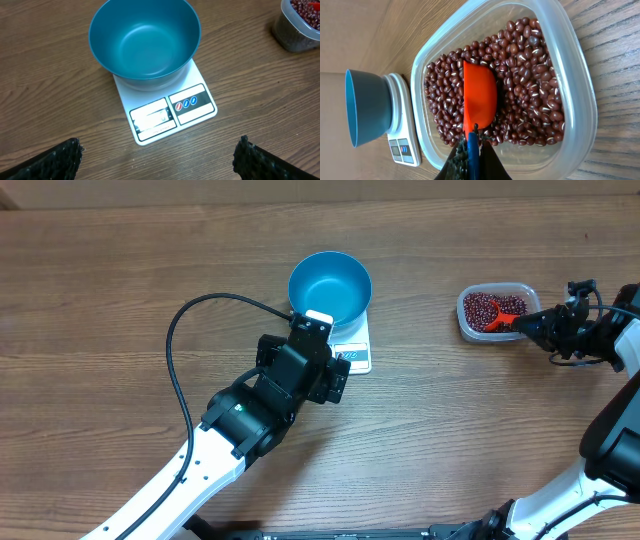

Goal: Scoop item into bowl and weigh 150g on scale
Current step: 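Drag the red scoop through the beans with the right gripper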

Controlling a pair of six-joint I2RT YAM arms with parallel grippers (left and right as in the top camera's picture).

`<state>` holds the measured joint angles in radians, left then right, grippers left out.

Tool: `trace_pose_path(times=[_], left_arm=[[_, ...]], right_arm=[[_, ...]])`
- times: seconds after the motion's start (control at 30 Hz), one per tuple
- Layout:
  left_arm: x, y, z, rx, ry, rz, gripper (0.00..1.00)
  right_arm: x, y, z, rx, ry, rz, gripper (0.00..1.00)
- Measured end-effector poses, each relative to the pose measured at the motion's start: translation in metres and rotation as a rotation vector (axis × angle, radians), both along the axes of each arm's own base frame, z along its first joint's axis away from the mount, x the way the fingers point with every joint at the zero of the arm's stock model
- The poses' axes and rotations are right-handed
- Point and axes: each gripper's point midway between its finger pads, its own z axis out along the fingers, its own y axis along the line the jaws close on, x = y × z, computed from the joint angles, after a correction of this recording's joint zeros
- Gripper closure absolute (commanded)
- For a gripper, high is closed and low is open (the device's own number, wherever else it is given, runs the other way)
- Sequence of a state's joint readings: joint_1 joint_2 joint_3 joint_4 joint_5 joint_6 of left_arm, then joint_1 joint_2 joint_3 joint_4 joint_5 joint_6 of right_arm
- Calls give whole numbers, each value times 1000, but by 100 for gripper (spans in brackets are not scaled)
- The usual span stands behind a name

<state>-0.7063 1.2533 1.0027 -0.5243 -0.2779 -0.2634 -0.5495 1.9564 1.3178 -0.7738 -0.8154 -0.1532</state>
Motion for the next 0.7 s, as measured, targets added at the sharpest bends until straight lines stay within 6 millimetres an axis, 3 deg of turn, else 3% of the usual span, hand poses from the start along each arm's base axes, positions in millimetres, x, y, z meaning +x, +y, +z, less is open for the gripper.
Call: trace_pose_path(times=[0.3, 0.7], left_arm=[[0, 0, 0, 0, 0, 0, 1], [0, 0, 0, 0, 0, 0, 0]], right_arm=[[1, 3, 7, 70, -38, 4, 96], [-11, -14, 18, 189, -108, -27, 96]])
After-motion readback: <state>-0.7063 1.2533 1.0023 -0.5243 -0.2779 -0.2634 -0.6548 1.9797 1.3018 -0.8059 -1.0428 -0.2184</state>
